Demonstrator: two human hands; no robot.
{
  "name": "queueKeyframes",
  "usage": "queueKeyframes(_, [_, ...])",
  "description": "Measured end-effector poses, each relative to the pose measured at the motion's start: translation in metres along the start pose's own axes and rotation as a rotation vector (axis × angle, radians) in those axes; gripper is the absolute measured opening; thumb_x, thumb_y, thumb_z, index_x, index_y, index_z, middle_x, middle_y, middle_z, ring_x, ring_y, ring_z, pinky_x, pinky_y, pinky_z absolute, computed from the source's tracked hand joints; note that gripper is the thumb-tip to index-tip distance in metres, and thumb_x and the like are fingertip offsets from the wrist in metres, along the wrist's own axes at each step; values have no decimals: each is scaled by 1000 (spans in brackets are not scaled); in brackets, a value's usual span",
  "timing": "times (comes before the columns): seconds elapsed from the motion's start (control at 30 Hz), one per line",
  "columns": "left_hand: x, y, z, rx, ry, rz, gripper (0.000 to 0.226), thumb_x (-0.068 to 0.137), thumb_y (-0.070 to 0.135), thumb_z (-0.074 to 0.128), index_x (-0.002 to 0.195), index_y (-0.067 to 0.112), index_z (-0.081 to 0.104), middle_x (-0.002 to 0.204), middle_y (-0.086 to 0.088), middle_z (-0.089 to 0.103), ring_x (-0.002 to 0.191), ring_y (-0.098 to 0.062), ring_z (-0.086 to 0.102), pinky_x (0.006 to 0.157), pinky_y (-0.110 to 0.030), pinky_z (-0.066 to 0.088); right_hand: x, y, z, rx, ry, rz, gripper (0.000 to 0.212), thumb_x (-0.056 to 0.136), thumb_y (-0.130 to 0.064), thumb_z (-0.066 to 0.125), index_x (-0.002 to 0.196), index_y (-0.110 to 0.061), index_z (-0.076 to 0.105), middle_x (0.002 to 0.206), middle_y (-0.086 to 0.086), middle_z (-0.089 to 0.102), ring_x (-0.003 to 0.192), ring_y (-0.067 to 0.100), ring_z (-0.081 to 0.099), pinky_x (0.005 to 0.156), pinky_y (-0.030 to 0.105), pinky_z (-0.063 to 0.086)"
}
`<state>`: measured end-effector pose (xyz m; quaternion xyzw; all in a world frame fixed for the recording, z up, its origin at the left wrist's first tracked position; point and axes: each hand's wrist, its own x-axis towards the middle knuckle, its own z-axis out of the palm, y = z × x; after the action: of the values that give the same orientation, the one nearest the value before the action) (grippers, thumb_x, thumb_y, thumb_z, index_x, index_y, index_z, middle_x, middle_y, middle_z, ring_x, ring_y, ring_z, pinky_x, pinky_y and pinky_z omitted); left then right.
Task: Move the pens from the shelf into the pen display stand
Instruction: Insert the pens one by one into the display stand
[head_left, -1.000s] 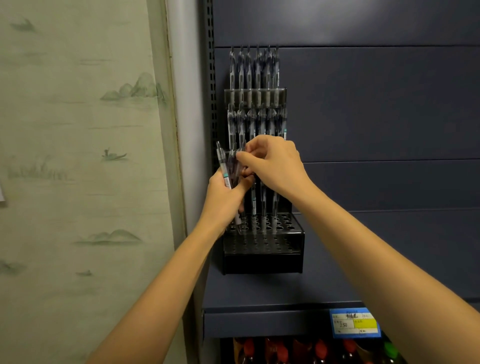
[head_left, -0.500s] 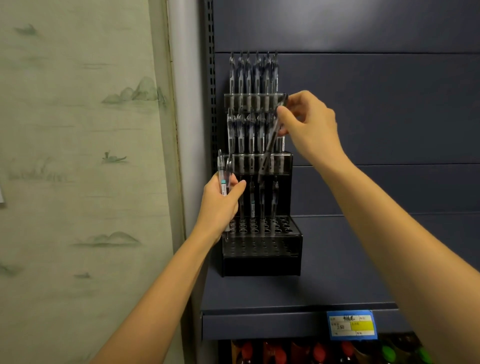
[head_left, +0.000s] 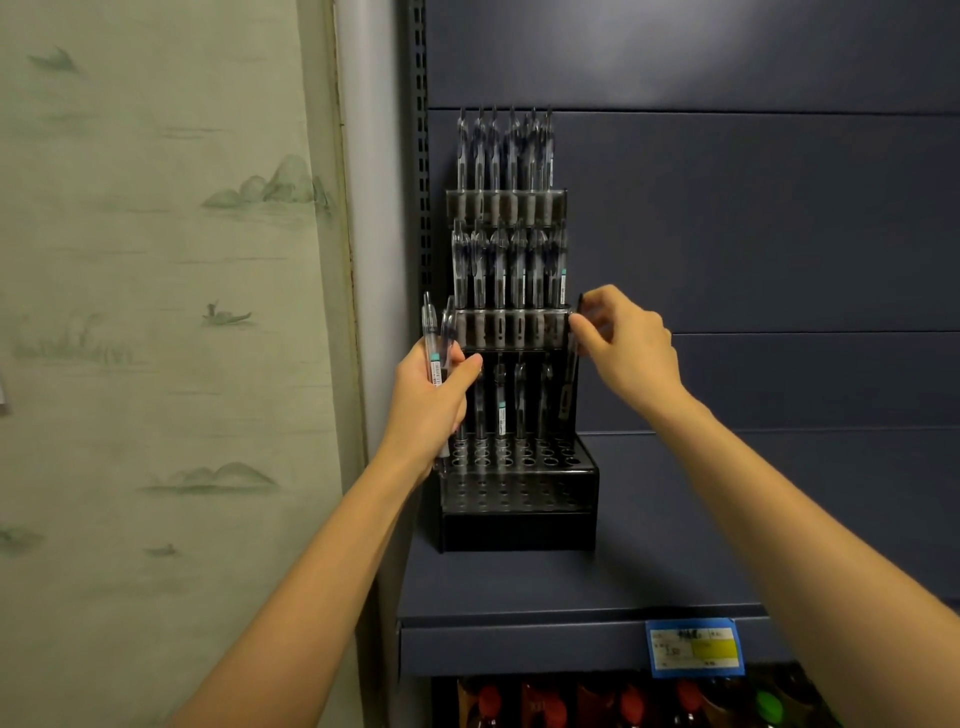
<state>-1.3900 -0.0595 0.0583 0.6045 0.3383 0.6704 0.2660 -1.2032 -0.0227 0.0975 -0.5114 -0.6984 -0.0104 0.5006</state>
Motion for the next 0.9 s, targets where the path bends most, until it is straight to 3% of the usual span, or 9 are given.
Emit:
queueKeyframes(0.17, [-2, 1, -2, 0, 11, 2, 18, 94, 6, 53, 81, 12, 43, 46, 3, 36, 30, -5, 28, 33, -15, 26, -4, 10, 11, 1, -48, 16, 26, 96, -35, 51, 117, -19, 55, 104, 0, 68, 95, 22, 64, 77, 35, 49])
queueKeyframes(0.33, [-4, 0, -3, 0, 22, -11, 19, 94, 6, 52, 80, 13, 42, 42, 6, 36, 30, -6, 27, 33, -16, 25, -7, 14, 17, -49, -113, 27, 23, 93, -32, 59, 109, -16, 62, 97, 1, 69, 93, 19, 63, 73, 28, 41])
queueKeyframes(0.4, [-5, 0, -3, -2, 24, -11, 19, 94, 5, 52, 80, 13, 42, 38, 8, 36, 29, -5, 27, 33, -15, 26, -11, 17, 21, -81, -148, 32, 22, 90, -32, 63, 104, -15, 65, 94, 2, 70, 93, 19, 64, 76, 29, 47])
queueKeyframes(0.77, [-17, -4, -5, -1, 49, -35, 17, 95, 6, 51, 83, 11, 42, 37, 7, 35, 29, -5, 27, 33, -16, 24, -21, 14, 19, -86, -65, 12, 29, 90, -41, 59, 109, -20, 53, 100, -6, 66, 93, 21, 59, 69, 32, 42])
queueKeyframes(0.9, [-18, -8, -10, -19, 44, -49, 17, 95, 6, 52, 82, 13, 42, 36, 6, 35, 29, -6, 27, 33, -16, 23, -22, -8, 19, 33, 1, -90, 15, 92, -37, 56, 100, -25, 59, 92, -12, 60, 80, 12, 57, 68, 33, 45])
